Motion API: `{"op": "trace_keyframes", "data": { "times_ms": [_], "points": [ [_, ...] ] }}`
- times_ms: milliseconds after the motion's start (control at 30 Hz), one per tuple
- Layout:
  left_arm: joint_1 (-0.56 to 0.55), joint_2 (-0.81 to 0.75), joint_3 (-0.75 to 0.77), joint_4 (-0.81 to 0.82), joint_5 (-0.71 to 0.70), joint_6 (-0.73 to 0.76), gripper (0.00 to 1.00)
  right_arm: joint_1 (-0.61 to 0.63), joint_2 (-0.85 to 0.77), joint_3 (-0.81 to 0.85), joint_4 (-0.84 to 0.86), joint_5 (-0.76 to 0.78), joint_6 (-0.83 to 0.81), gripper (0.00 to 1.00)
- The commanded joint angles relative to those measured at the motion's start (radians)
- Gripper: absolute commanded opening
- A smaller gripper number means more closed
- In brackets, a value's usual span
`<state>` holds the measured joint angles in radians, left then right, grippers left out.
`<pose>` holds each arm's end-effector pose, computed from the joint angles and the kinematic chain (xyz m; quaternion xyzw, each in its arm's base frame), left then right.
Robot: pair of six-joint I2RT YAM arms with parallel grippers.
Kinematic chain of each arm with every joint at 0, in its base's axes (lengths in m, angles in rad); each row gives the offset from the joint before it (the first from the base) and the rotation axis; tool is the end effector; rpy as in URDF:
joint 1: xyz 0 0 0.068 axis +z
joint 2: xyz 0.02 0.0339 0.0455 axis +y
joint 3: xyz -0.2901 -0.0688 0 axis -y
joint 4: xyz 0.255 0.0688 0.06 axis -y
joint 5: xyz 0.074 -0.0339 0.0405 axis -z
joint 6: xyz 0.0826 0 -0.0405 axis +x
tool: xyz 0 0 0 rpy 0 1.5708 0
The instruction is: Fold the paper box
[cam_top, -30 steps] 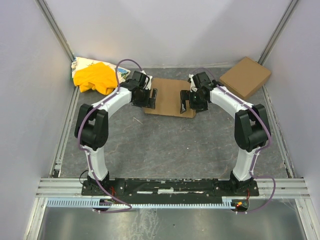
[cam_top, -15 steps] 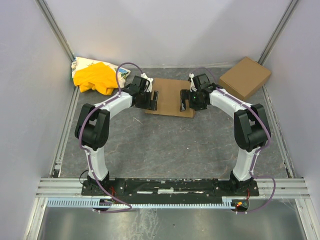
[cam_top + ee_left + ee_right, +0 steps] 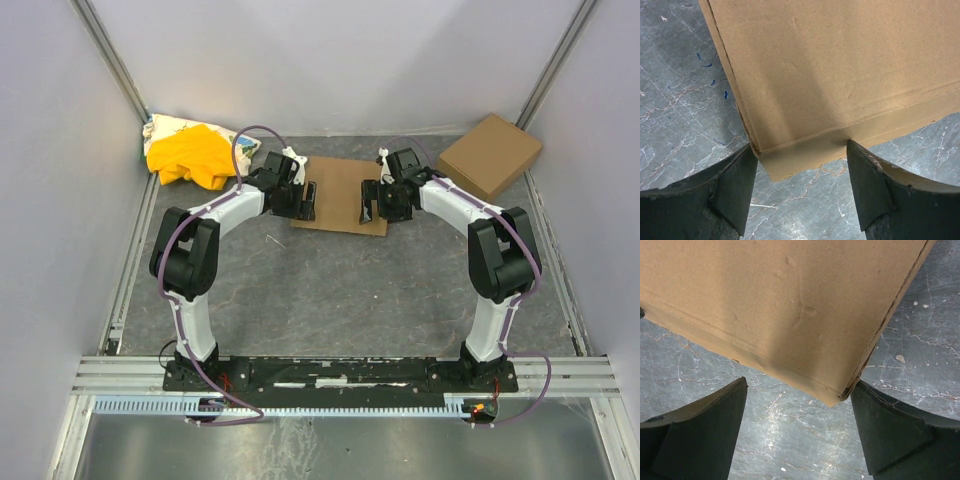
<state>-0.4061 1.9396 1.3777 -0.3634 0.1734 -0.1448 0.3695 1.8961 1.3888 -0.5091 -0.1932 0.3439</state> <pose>0.4223 -0.1971 0.1749 0.1503 0.9332 -0.1650 0.2817 0.4105 0.1760 0.1851 -0.0386 0.9569 0.1820 0.2228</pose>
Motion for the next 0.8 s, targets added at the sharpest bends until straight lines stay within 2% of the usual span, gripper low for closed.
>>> {"op": "trace_keyframes", "data": {
  "times_ms": [0, 200, 767],
  "points": [
    [-0.005, -0.040, 0.025, 0.001, 0.063, -0.016, 0.76, -0.001, -0.013, 0.014, 0.013, -0.047, 0.021, 0.90],
    [-0.005, -0.041, 0.080, -0.100, 0.055, -0.012, 0.72, 0.000, -0.013, 0.042, -0.036, -0.049, 0.035, 0.79],
    [-0.003, -0.065, 0.145, -0.228, 0.159, -0.025, 0.57, -0.001, -0.048, 0.104, -0.183, -0.068, 0.063, 0.63]
  ]
}}
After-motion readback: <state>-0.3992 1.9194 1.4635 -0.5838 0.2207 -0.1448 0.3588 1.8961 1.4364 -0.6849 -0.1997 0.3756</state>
